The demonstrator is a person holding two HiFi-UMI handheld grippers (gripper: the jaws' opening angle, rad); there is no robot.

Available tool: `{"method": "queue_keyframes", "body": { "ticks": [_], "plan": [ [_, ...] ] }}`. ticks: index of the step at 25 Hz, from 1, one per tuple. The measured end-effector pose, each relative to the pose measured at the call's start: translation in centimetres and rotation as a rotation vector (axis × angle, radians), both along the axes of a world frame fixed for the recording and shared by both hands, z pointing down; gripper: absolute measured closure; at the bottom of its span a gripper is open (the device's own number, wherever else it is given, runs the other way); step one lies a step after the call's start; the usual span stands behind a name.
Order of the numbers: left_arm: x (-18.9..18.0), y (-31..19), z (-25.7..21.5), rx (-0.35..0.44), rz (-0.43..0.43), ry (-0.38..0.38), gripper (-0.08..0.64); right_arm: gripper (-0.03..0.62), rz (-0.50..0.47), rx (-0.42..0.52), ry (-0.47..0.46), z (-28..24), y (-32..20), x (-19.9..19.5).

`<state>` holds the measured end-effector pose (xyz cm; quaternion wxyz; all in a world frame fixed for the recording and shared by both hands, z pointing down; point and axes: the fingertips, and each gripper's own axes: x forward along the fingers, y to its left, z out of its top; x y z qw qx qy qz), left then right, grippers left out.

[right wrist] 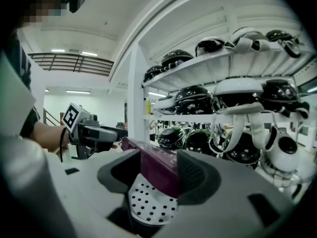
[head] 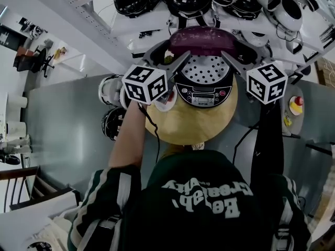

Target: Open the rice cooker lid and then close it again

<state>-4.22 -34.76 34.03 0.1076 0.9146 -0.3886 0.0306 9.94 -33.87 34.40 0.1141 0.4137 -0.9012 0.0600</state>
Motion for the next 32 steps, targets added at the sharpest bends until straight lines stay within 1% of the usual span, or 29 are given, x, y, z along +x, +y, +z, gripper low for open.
{"method": "queue_keyframes", "body": {
  "ticks": [3, 7, 14, 16, 21, 28, 32],
  "plan": [
    [-0.2, 1.3, 1.7, -0.031, -0.001, -0.001, 0.250, 0.357, -0.012, -0.031, 0.008, 1.8, 1.2, -0.3],
    [-0.2, 3.0, 4.5, -0.069, -0.002, -0.038, 0.250, 0.350, -0.023, -0.083, 0.019, 4.5, 2.9, -0.7],
    [0.2, 4.9, 8.5, -0.131, -0.017, -0.064, 0.250, 0.337, -0.040, -0.146, 0.087, 8.6, 4.8, -1.1],
    [0.6, 5.3, 9.4, -0.148, -0.012, -0.075, 0.250, 0.339, -0.040, -0.166, 0.087, 9.5, 5.2, -1.1],
    [1.5, 5.6, 11.0, -0.174, 0.000, -0.106, 0.250, 0.347, -0.031, -0.208, 0.054, 11.0, 5.4, -1.0],
    [1.9, 6.0, 14.2, -0.255, 0.019, -0.148, 0.247, 0.339, -0.041, -0.267, 0.103, 14.1, 5.9, -1.3],
    [2.0, 6.0, 14.6, -0.263, 0.022, -0.153, 0.236, 0.345, -0.037, -0.283, 0.094, 14.5, 5.7, -1.3]
  ]
}}
